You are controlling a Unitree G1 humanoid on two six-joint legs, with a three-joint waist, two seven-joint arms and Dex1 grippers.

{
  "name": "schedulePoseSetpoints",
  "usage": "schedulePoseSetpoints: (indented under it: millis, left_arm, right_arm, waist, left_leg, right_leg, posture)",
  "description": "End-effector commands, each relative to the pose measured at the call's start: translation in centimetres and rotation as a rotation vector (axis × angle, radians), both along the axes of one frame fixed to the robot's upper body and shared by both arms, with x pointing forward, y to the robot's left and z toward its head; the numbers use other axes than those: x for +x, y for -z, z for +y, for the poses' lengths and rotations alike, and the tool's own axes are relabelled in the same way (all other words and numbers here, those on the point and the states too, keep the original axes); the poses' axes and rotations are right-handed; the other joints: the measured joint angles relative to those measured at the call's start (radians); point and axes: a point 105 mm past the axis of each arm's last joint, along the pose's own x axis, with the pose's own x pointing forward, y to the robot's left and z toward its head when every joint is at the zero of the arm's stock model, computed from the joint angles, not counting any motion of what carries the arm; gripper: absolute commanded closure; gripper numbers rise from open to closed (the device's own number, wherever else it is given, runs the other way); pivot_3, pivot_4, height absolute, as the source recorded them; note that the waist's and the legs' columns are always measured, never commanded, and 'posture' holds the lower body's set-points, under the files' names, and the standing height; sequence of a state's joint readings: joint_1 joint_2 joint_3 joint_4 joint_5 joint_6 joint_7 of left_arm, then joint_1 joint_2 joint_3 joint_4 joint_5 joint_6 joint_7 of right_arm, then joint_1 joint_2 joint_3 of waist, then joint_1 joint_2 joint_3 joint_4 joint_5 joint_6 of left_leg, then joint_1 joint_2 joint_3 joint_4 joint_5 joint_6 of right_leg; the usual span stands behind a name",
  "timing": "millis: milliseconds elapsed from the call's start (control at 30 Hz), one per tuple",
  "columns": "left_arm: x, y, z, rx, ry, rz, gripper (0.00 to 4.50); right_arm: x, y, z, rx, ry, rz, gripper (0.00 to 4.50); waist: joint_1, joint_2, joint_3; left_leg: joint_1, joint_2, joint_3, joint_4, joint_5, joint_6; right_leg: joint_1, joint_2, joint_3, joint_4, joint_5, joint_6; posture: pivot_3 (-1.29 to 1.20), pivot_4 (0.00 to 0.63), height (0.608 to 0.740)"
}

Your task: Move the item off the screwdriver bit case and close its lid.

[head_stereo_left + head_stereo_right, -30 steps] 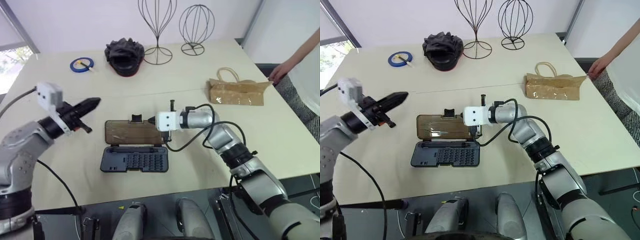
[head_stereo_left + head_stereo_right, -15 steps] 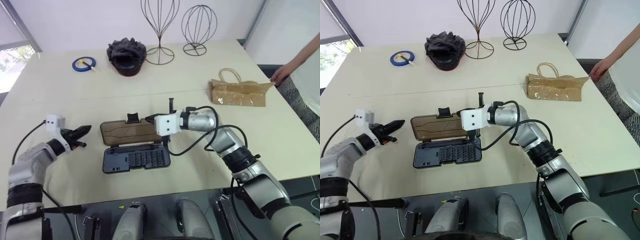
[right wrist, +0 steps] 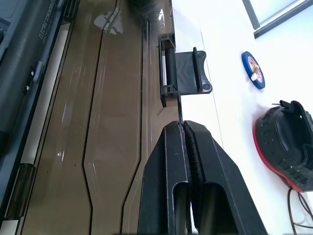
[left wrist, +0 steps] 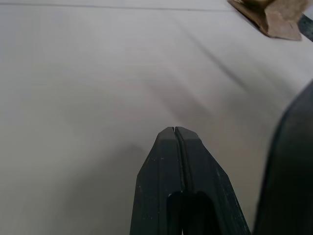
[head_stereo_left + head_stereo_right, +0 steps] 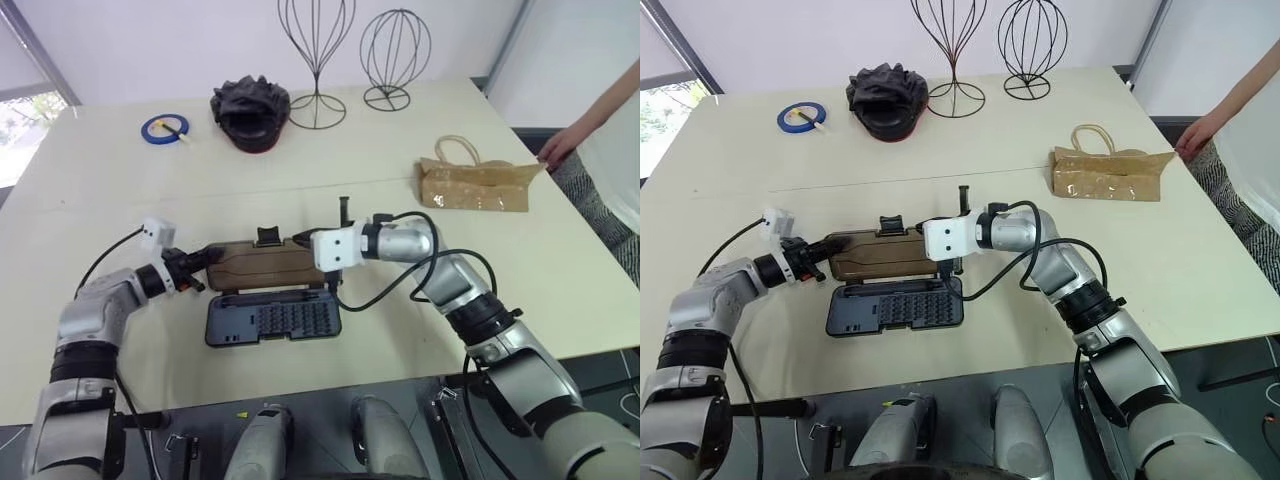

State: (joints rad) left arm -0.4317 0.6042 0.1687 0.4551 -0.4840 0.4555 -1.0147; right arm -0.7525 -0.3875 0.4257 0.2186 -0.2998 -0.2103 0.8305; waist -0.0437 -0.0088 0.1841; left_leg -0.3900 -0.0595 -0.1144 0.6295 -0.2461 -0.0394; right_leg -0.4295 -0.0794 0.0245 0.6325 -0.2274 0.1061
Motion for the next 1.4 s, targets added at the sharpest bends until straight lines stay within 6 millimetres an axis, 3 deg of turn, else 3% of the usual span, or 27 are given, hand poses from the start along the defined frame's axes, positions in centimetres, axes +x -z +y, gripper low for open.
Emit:
schedulePoseSetpoints:
  millis: [33,333,433,667,867,1033,1167,1400]
  left_arm:
    - [-0.5,-0.5,-0.8,0.011,0.061,-0.009,4.50]
    - [-0.9,-0.6,-1.2,0.013,0.077,-0.007,4.50]
    - [-0.9,-0.7,-1.2,0.014,0.072,-0.009,4.50]
    - [-0.6,-0.9,-0.9,0.015,0.044,-0.016,4.50]
    - [-0.9,-1.1,-1.2,0.018,0.055,-0.018,4.50]
    - [-2.0,-1.7,-1.7,0.024,0.092,-0.024,4.50]
    - [-3.4,-2.5,-1.9,0.033,0.128,-0.026,4.50]
    - [-5.0,-3.9,-1.3,0.051,0.142,-0.029,4.50]
  right_arm:
    - [-0.2,-1.7,0.4,0.043,-0.019,-0.048,4.46]
    - [0.0,-1.6,0.5,0.037,-0.016,-0.037,4.46]
    - [0.0,-1.4,0.4,0.036,-0.011,-0.015,3.50]
    - [-0.7,-1.0,-0.9,-0.082,-0.047,0.035,0.05]
    - [-0.5,-4.8,-3.8,-0.049,0.001,0.142,0.05]
    - [-0.3,-6.8,-5.6,0.054,0.067,0.228,0.05]
    - [0.4,-6.4,-7.7,0.031,0.149,0.210,0.05]
    - [0.5,-5.9,-8.1,0.055,0.179,0.223,0.05]
  waist:
    - [0.000,0.000,0.000]
    - [0.000,0.000,0.000]
    - [0.001,0.000,0.000]
    - [0.002,0.000,0.000]
    - [0.002,0.000,0.000]
    - [0.001,0.000,0.000]
    - [0.003,0.000,0.000]
    - [0.004,0.000,0.001]
  left_leg:
    - [0.000,0.000,0.000,0.000,0.000,0.000]
    - [0.000,0.000,0.000,0.000,0.000,0.000]
    - [0.000,0.000,0.000,0.000,0.000,0.000]
    - [0.000,0.000,0.000,0.000,0.000,0.000]
    - [0.000,0.001,0.000,0.001,0.000,0.000]
    - [0.000,0.002,-0.001,0.000,0.000,0.000]
    - [-0.001,0.002,-0.001,0.000,0.000,0.000]
    - [-0.001,0.002,0.000,0.000,0.000,0.000]
  right_leg:
    - [0.000,0.000,0.000,0.000,0.000,0.000]
    - [0.000,0.000,0.000,0.000,0.000,0.000]
    - [0.000,0.000,0.000,0.000,0.000,0.000]
    - [0.000,0.000,0.000,0.000,0.000,0.000]
    - [0.000,0.000,0.000,0.000,0.000,0.000]
    - [0.000,-0.001,0.000,0.000,0.000,0.000]
    - [0.000,-0.002,0.000,-0.001,0.000,0.000]
    - [0.000,-0.002,0.000,-0.001,0.000,0.000]
  posture:
    - [0.00,0.150,0.740]
    - [0.00,0.150,0.740]
    - [0.00,0.150,0.740]
    - [0.00,0.150,0.740]
    - [0.00,0.150,0.740]
    - [0.00,0.150,0.740]
    - [0.00,0.150,0.740]
    - [0.00,0.150,0.740]
